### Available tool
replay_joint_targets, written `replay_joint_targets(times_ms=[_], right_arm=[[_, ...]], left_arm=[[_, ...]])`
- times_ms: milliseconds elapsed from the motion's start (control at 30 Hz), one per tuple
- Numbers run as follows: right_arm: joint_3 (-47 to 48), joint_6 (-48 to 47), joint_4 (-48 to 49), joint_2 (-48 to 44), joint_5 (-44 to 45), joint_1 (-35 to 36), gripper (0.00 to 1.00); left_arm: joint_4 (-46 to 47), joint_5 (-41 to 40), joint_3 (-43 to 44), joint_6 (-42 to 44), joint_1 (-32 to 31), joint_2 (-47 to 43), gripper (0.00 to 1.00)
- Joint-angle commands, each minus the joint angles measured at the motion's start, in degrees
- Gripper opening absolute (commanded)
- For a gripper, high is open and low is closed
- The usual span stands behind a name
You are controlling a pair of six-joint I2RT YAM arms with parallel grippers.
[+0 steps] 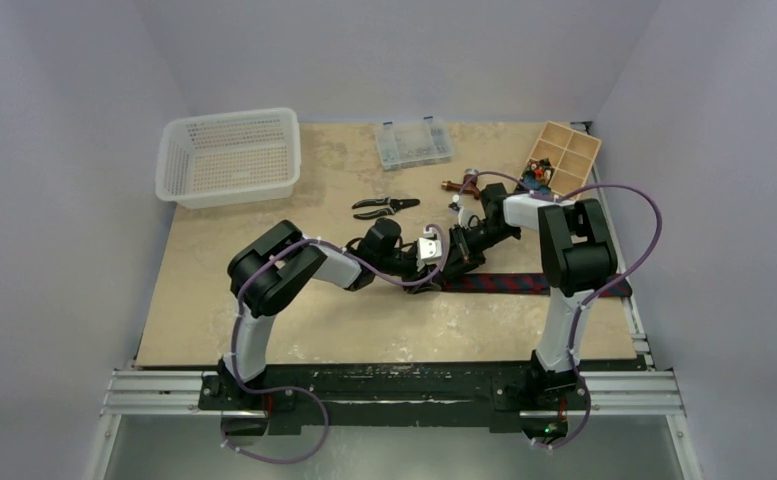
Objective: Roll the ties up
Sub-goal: Roll the tie at the center of the board.
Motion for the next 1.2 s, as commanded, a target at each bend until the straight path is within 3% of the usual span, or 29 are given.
replay_joint_targets(times_ms=[0,200,367,633,733,900,1033,1167], right_arm=[[-1.33,-4.46,3.60,-1.10,9.83,0.21,0.00],[1.36,-5.71,0.32,-0.47,6.75,0.22,0.00],[6.32,-7.70,-9.12,-3.74,3.12,-2.31,0.25],[5.95,-9.48,-18.77,-4.82,-2.27,-6.02,0.41],[3.55,-8.44,-18.85,-4.01,-2.75,-6.03,0.35],[3.64,-7.16,-14.49,-0.13,5.61,-6.09,0.25],[5.58,-5.80,-9.88,4.53,9.59,-6.06,0.23],[10.01,-5.92,-8.58,8.32,11.91,-6.03,0.23]], left_arm=[[-3.99,-0.39,-2.28,-2.99,-0.43,0.51,0.38],[-4.79,-3.64,-6.77,-0.57,-1.22,-1.69,0.18],[-8.13,-10.13,-6.94,4.23,-2.64,-1.36,0.09],[-13.12,-15.22,-6.03,12.79,-3.47,-1.31,0.06],[-15.47,-17.08,-5.15,14.72,-3.52,-1.52,0.06],[-17.54,-18.60,-4.04,13.19,-3.50,-1.45,0.05],[-20.90,-18.99,-1.47,8.04,-1.38,-2.04,0.05],[-21.21,-19.13,-2.40,9.48,-0.79,-4.97,0.05]])
